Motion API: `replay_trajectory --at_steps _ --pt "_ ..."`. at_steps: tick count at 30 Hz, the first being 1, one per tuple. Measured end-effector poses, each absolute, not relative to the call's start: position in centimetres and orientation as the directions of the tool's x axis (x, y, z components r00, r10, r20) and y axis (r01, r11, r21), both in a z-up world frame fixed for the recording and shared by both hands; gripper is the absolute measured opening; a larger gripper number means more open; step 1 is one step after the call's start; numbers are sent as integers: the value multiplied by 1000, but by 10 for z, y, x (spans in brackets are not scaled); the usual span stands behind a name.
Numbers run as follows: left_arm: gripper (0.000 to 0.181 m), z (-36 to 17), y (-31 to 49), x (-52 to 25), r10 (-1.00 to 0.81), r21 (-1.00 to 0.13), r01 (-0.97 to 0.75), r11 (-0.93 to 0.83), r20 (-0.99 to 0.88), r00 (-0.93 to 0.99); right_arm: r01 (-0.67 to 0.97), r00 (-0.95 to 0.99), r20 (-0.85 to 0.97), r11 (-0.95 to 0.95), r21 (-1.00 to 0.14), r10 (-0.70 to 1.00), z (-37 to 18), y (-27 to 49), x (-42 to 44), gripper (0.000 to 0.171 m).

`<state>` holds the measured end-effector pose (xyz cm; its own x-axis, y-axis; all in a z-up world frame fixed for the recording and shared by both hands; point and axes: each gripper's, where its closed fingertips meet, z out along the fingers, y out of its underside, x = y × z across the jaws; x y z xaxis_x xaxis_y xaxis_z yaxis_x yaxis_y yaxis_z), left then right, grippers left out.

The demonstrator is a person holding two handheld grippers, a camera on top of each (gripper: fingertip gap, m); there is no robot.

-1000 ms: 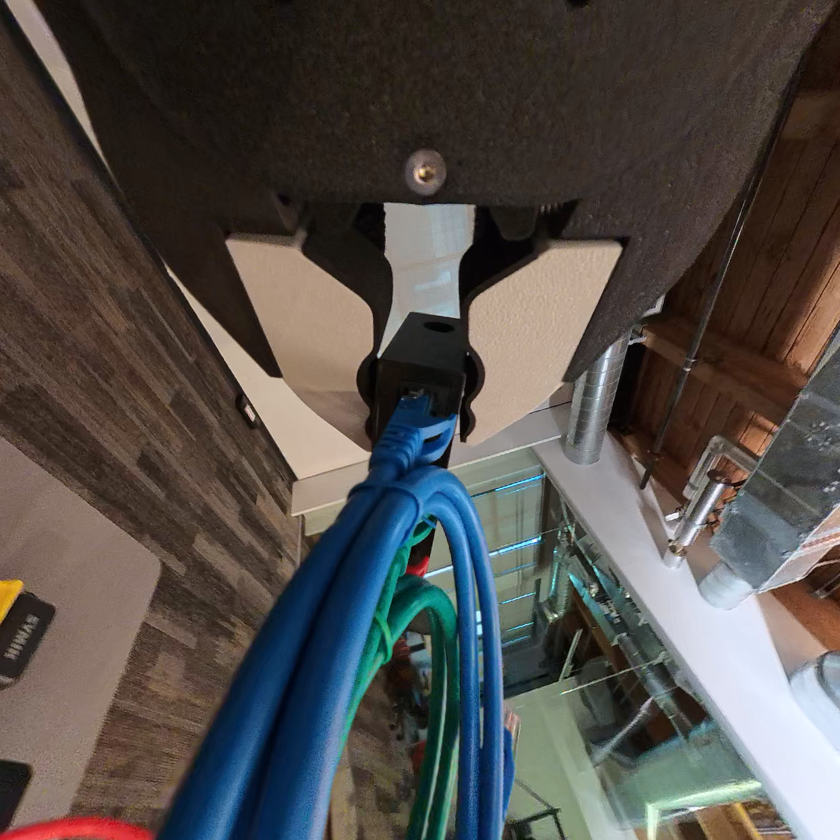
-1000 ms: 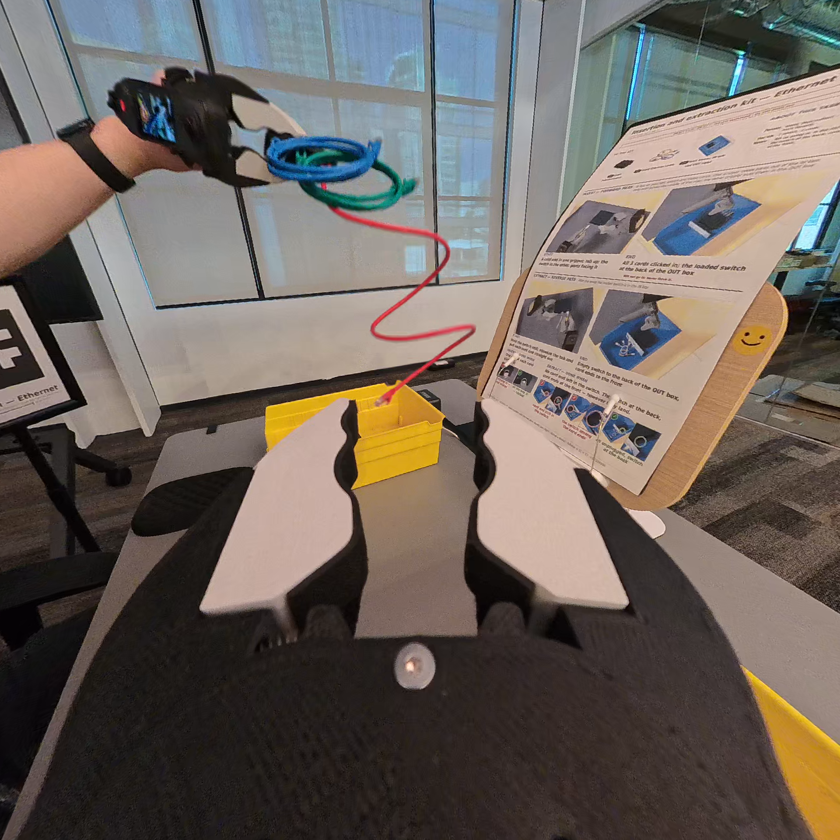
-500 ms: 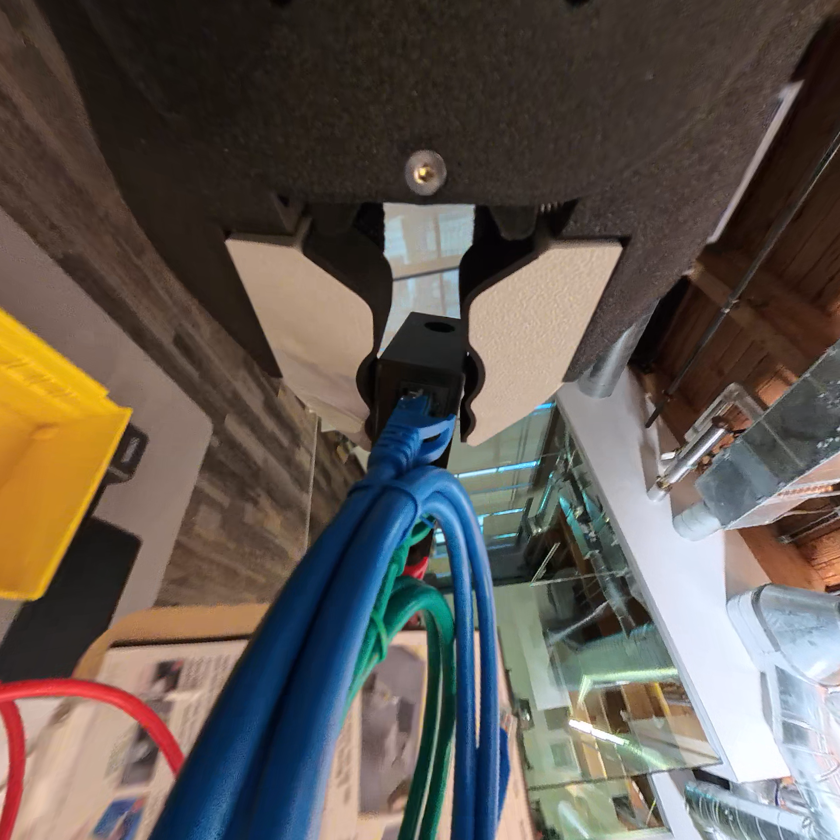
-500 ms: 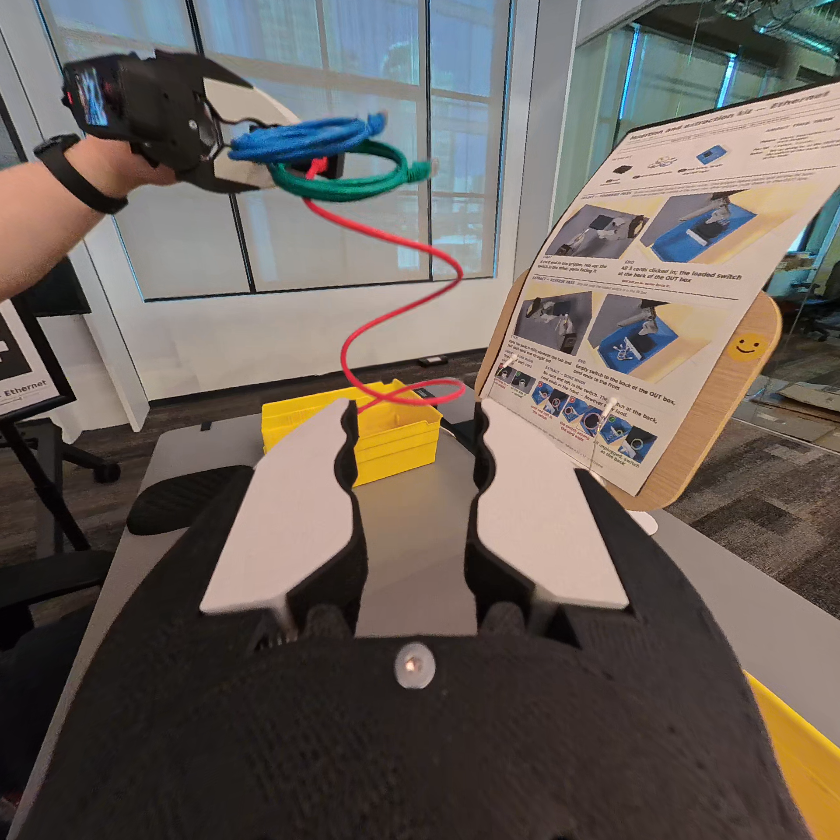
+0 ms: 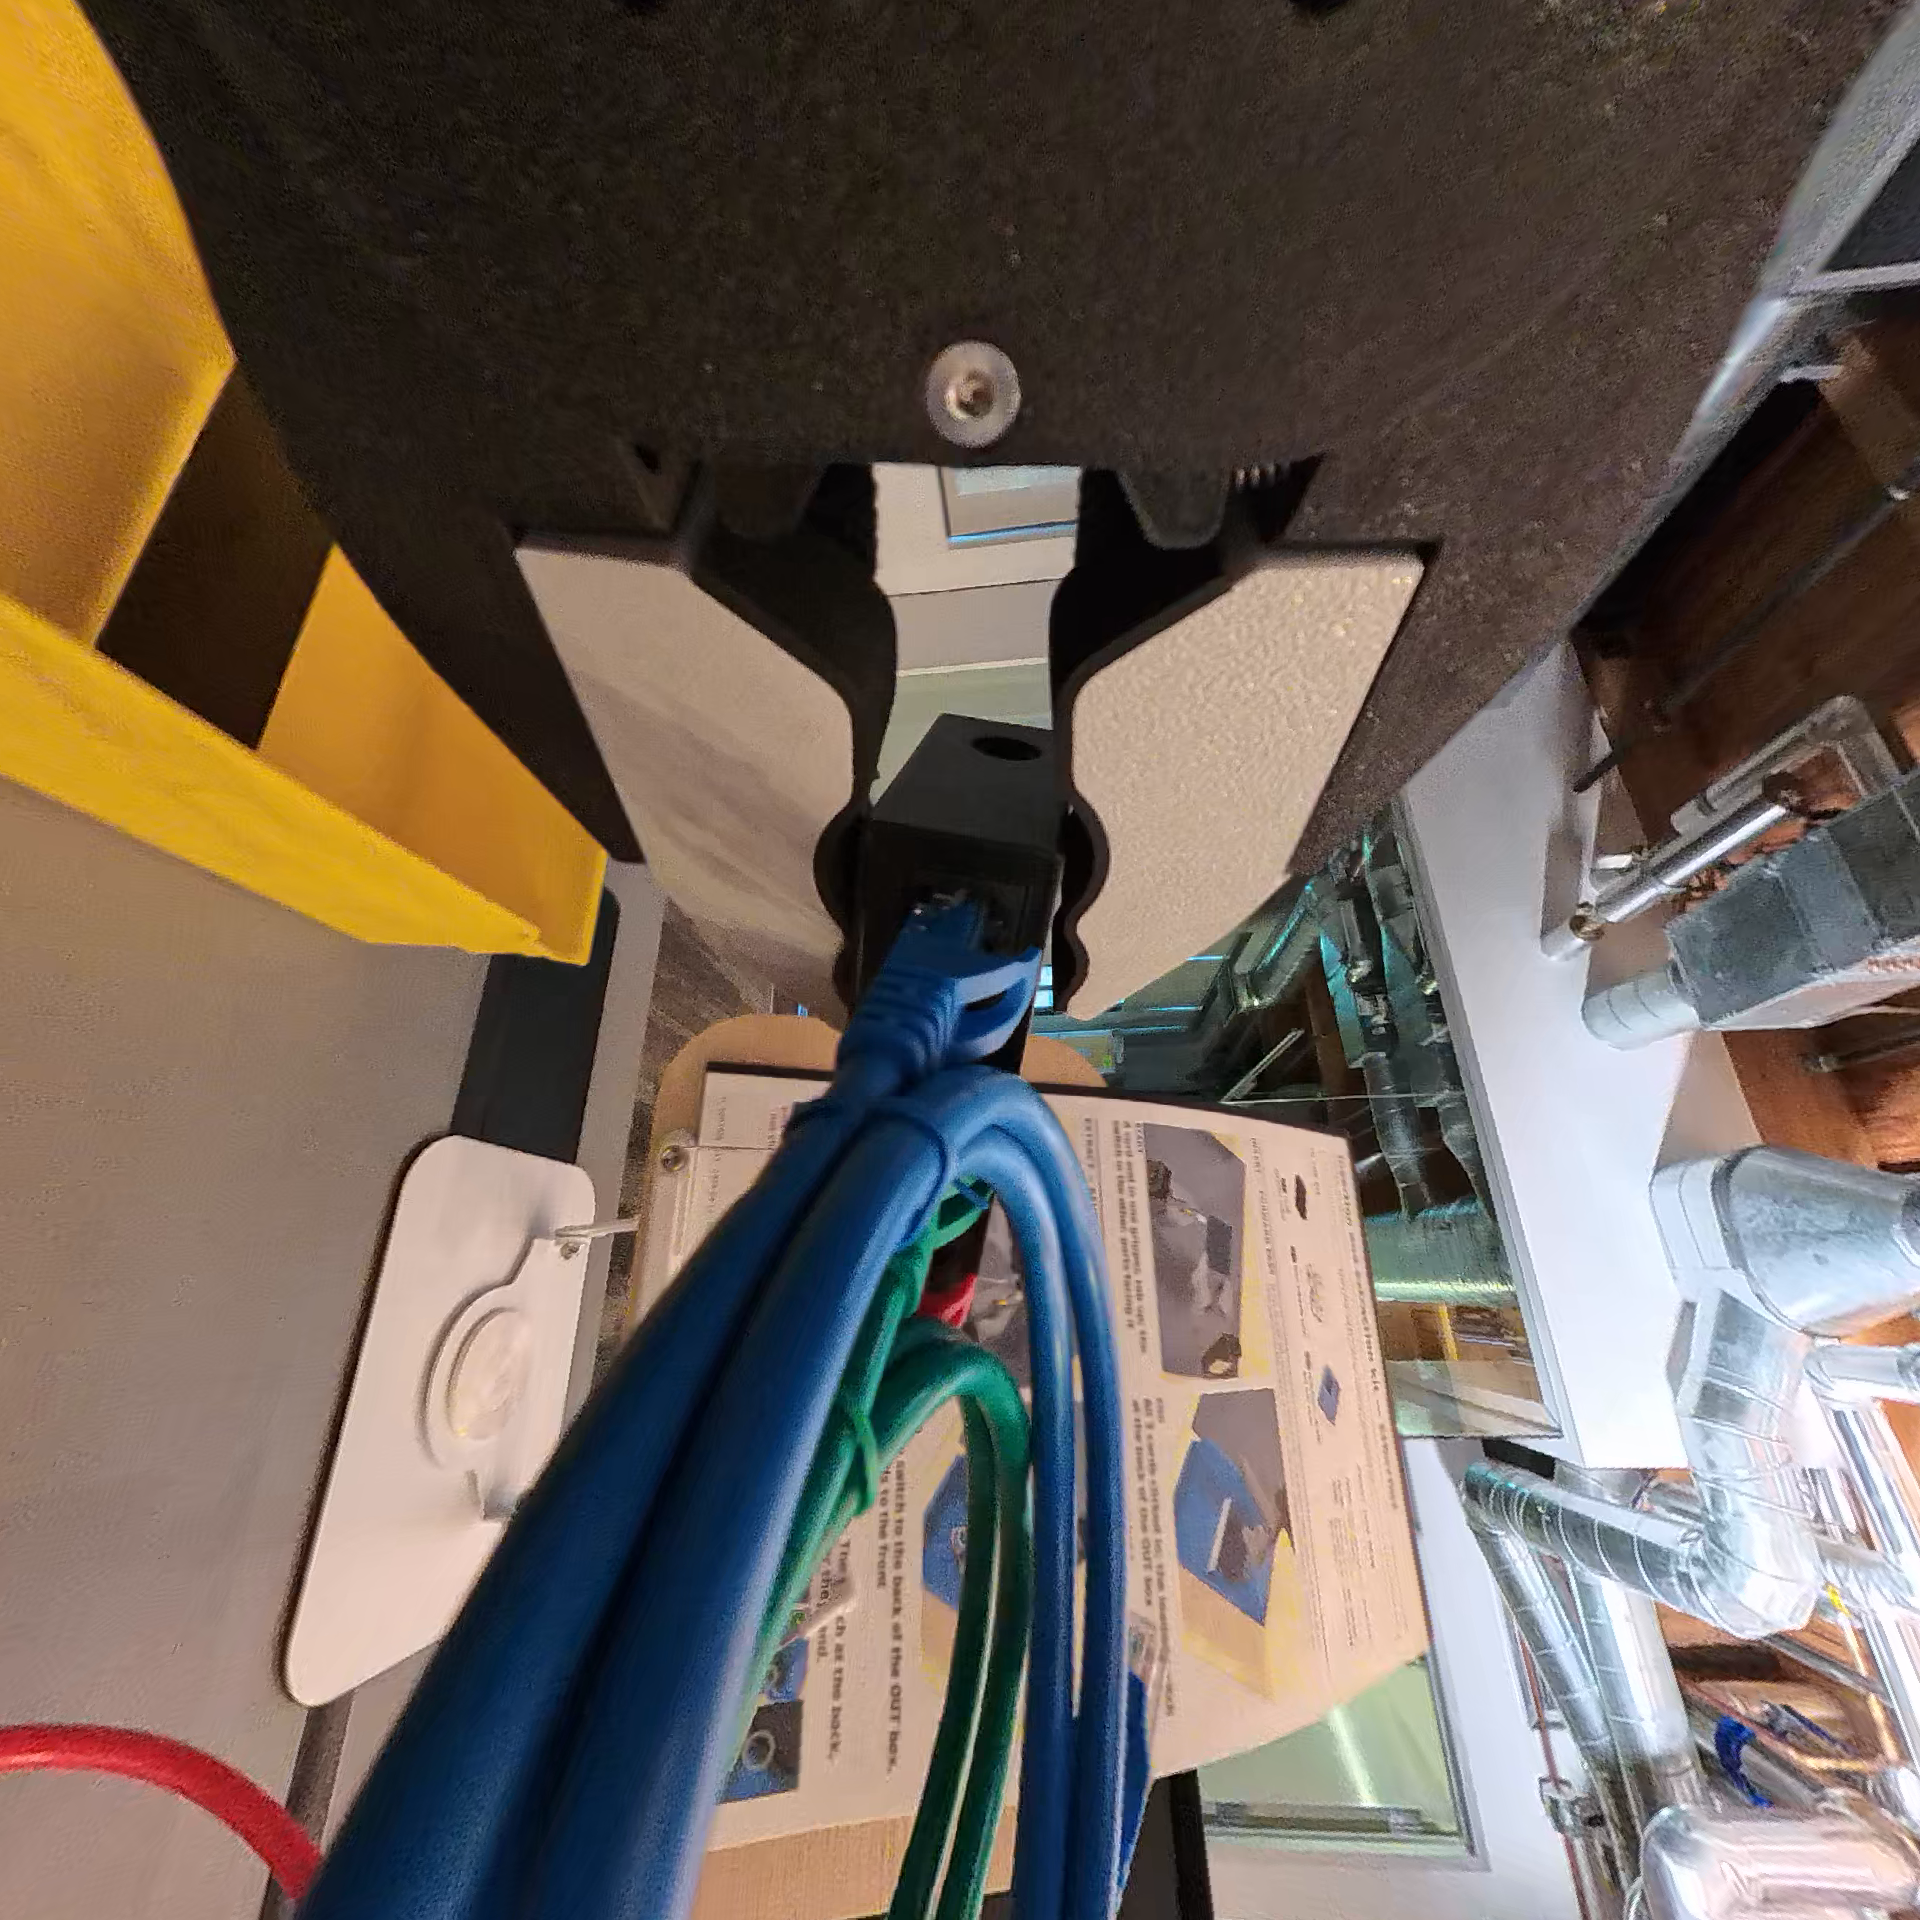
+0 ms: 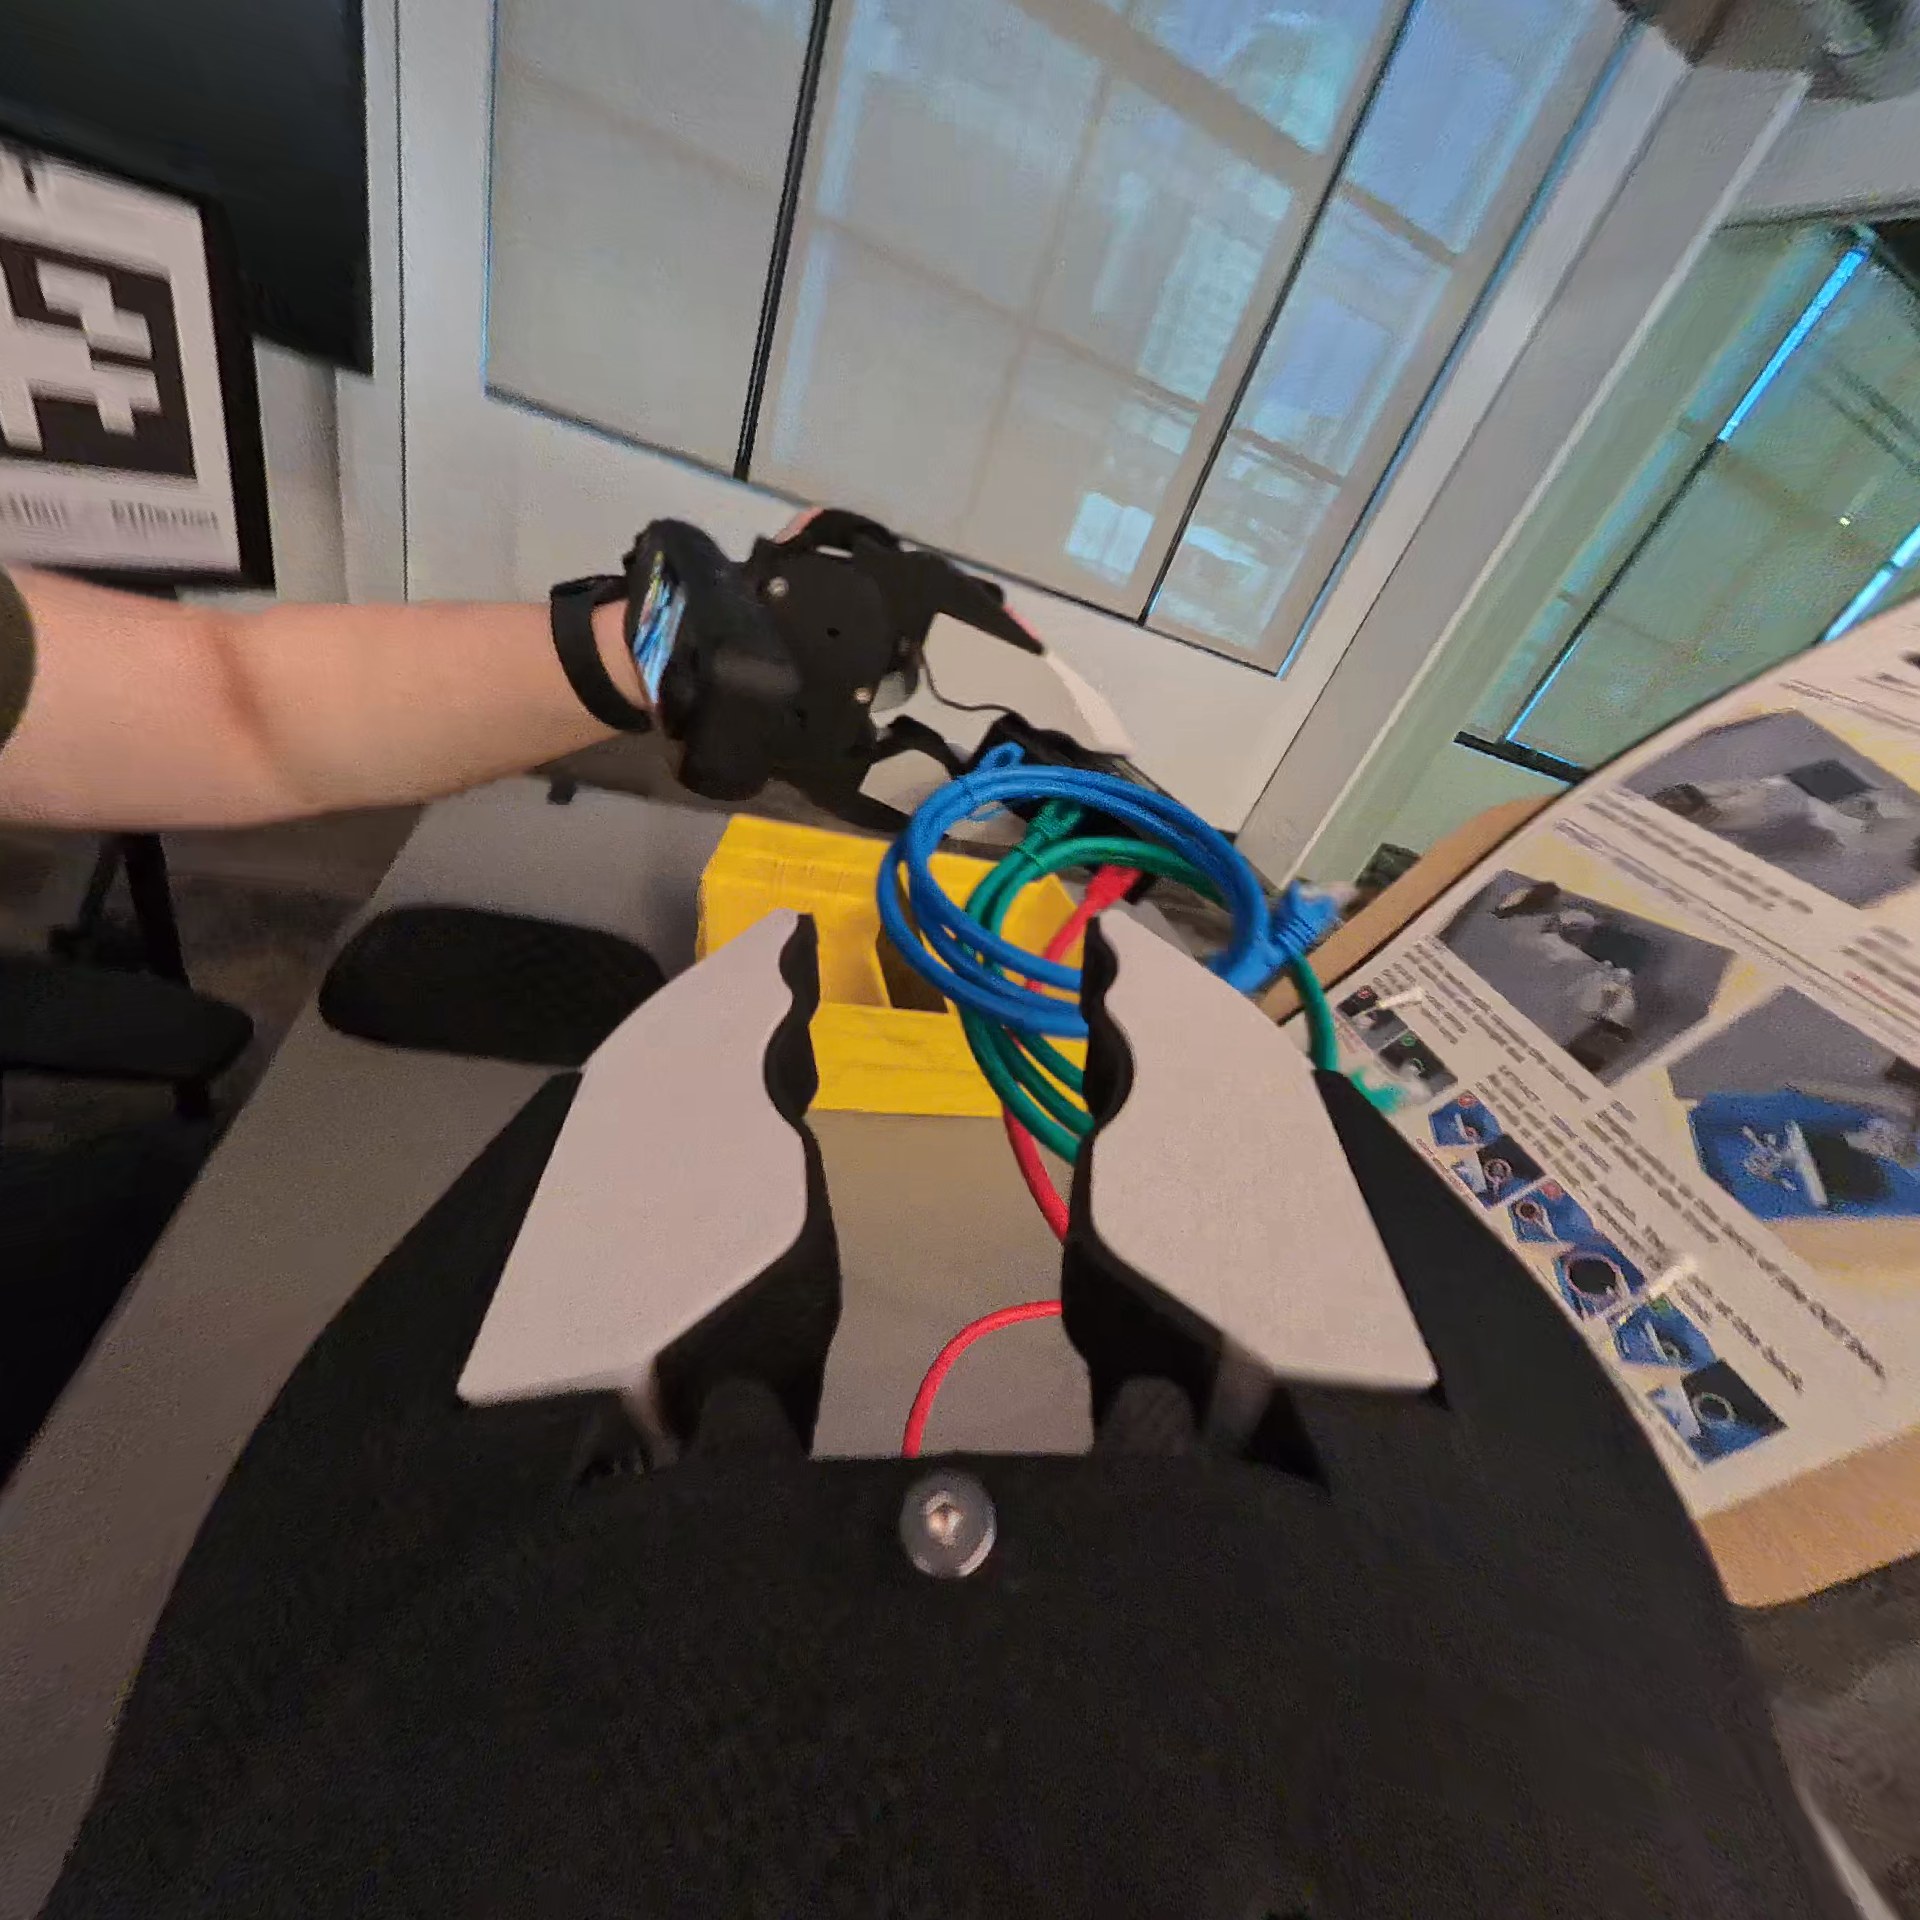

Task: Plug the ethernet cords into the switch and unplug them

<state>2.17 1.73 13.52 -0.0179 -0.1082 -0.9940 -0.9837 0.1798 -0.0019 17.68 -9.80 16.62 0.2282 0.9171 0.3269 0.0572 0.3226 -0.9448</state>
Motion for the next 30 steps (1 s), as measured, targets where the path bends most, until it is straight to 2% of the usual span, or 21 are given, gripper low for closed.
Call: replay_trajectory --at_steps 4,7,11,16,24,30 --pt "32 111 26 16 -85 -43 -990 131 -996 32 243 207 533 484 -841 821 128 -93 137 50" --pt "32 94 31 16 -93 -75 -989 130 -994 63 311 191 645 578 -755 740 106 -87 118 50" --pt "32 80 37 16 -97 -80 -989 121 -993 68 367 217 676 582 -725 704 89 -71 108 53" --pt "32 73 37 9 -101 -121 -986 118 -989 110 463 221 761 621 -632 610 70 -55 100 53" --pt "32 64 37 9 -96 -85 -990 110 -993 74 646 205 918 658 -387 338 54 -27 89 51" --pt "33 58 32 25 -102 -71 -990 123 -993 58 791 60 980 590 -162 189 42 -10 88 35"
